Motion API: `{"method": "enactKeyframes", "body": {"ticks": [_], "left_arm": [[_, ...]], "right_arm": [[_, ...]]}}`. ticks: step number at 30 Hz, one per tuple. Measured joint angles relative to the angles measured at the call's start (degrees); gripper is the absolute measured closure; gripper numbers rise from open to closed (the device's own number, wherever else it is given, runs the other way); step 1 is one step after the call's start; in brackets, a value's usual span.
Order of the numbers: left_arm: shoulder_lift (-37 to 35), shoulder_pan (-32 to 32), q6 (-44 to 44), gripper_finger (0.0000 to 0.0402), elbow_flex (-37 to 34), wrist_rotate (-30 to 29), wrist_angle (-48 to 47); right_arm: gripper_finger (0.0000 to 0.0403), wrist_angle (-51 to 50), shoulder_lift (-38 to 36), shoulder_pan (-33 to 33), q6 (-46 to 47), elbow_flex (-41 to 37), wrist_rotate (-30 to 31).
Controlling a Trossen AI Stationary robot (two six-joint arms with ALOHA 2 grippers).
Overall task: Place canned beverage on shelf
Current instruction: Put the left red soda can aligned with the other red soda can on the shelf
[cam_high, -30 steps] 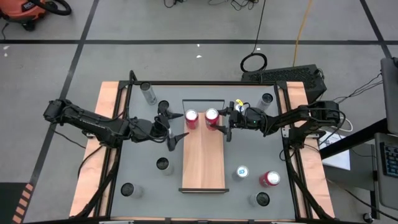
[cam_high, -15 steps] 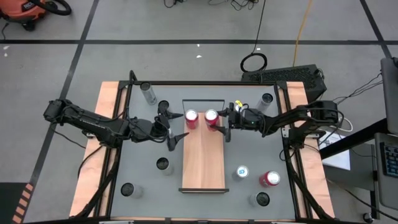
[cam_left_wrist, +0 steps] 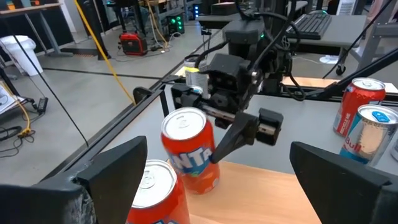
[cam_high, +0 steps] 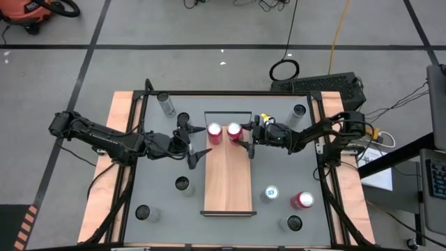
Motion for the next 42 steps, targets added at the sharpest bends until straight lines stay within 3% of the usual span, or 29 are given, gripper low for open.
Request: {"method": "enactKeyframes", "body": {"ticks": [10,23,33,42], "left_arm": [[0.00,-0.04,0.01,0.0004,0.00,1.67,-0.43],[0.00,-0.02,0.02,0.0004,0.00,3.15,-1.25],[0.00,-0.02,-0.33,0.0004,0.00,3.82,-1.29],[0.00,-0.02,-0.42,0.0004,0.00,4.41,-1.29]], "right_arm": [[0.0147,-0.57,4.77,-0.58,-0.49,4.36,-0.17],[0.0146,-2.41,4.65,-1.29,1.03,4.50,-0.10],[0.0102,-3.16,4.67,-1.29,1.47,4.50,-0.03],[0.0097,-2.82,4.74,-1.25,3.06,4.43,-0.25]]}}
